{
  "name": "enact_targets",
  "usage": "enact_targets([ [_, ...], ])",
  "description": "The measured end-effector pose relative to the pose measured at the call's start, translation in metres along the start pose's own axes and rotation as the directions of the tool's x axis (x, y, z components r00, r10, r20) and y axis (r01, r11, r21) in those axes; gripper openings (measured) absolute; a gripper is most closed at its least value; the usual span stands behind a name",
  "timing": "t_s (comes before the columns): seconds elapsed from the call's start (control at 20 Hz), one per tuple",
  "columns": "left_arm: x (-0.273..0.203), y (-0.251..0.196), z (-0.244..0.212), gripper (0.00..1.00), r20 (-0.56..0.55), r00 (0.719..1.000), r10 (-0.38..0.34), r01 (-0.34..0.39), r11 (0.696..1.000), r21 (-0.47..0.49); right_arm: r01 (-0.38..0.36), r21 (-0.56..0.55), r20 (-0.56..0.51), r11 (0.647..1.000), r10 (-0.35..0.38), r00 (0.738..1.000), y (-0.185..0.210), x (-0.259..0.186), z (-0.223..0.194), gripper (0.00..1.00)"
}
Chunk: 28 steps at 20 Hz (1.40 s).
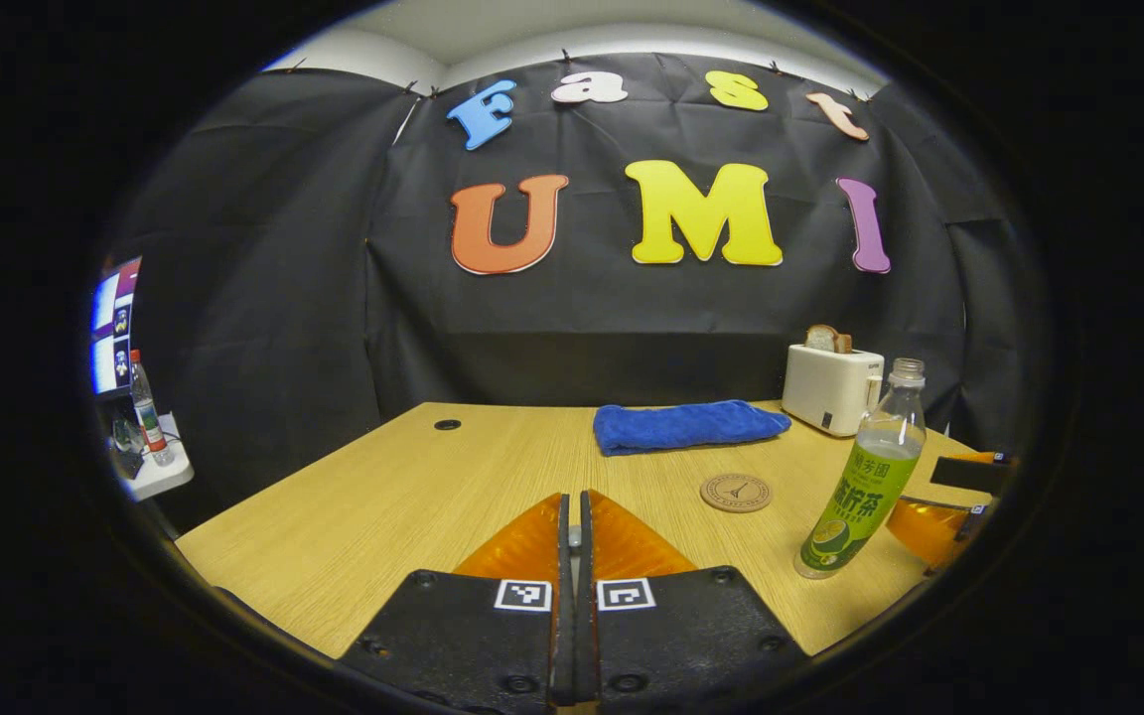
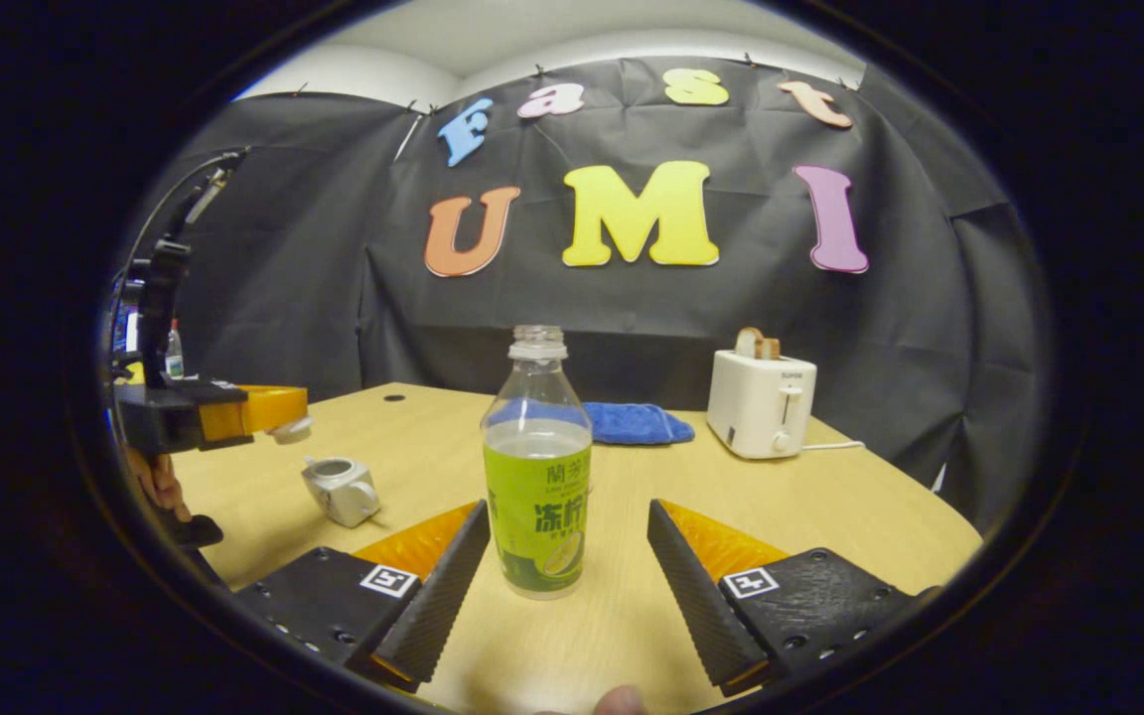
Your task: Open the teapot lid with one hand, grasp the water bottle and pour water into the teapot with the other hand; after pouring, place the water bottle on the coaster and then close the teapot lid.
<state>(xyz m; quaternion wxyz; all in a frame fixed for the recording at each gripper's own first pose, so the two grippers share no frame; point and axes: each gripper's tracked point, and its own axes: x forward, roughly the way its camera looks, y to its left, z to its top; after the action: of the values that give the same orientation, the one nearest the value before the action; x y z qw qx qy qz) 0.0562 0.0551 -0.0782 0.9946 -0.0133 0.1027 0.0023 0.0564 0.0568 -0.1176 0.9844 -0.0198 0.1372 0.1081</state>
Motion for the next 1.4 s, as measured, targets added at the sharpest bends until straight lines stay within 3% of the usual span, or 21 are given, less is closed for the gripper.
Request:
enact_targets([
  [0.45, -0.021, 0.015, 0.004, 0.02, 0.016, 1.0, 0.001, -0.001, 1.0, -0.01, 0.012, 0.017, -0.046, 1.0, -0.011, 0.999, 0.018, 0.038, -0.006, 0.94],
  [0.55, -0.025, 0.02, 0.003, 0.02, 0.017, 1.0, 0.003, -0.002, 1.0, -0.013, 0.015, 0.016, -0.037, 1.0, -0.015, 0.999, 0.022, 0.039, -0.002, 0.83],
  [0.8, -0.029, 0.03, 0.003, 0.02, 0.022, 1.0, 0.01, -0.009, 1.0, -0.029, 0.019, -0.005, -0.042, 1.0, -0.019, 0.999, 0.024, 0.04, 0.0, 0.74],
  [0.95, -0.03, 0.035, 0.002, 0.03, 0.028, 1.0, 0.005, -0.004, 0.999, -0.035, 0.011, -0.133, -0.034, 0.991, -0.016, 0.999, 0.029, 0.042, 0.018, 0.73],
  [1.1, -0.028, 0.038, 0.007, 0.02, 0.038, 0.999, -0.003, 0.005, 0.999, -0.042, 0.02, -0.304, -0.024, 0.953, -0.028, 0.999, 0.032, 0.051, 0.033, 0.72],
  [1.2, -0.029, 0.04, 0.012, 0.02, 0.047, 0.999, -0.008, 0.011, 0.999, -0.05, 0.021, -0.42, -0.029, 0.907, -0.036, 0.999, 0.037, 0.061, 0.039, 0.72],
  [1.4, -0.032, 0.053, 0.018, 0.03, 0.066, 0.998, -0.005, 0.008, 0.999, -0.04, -0.026, -0.659, -0.052, 0.751, -0.011, 0.999, 0.059, 0.08, 0.042, 0.7],
])
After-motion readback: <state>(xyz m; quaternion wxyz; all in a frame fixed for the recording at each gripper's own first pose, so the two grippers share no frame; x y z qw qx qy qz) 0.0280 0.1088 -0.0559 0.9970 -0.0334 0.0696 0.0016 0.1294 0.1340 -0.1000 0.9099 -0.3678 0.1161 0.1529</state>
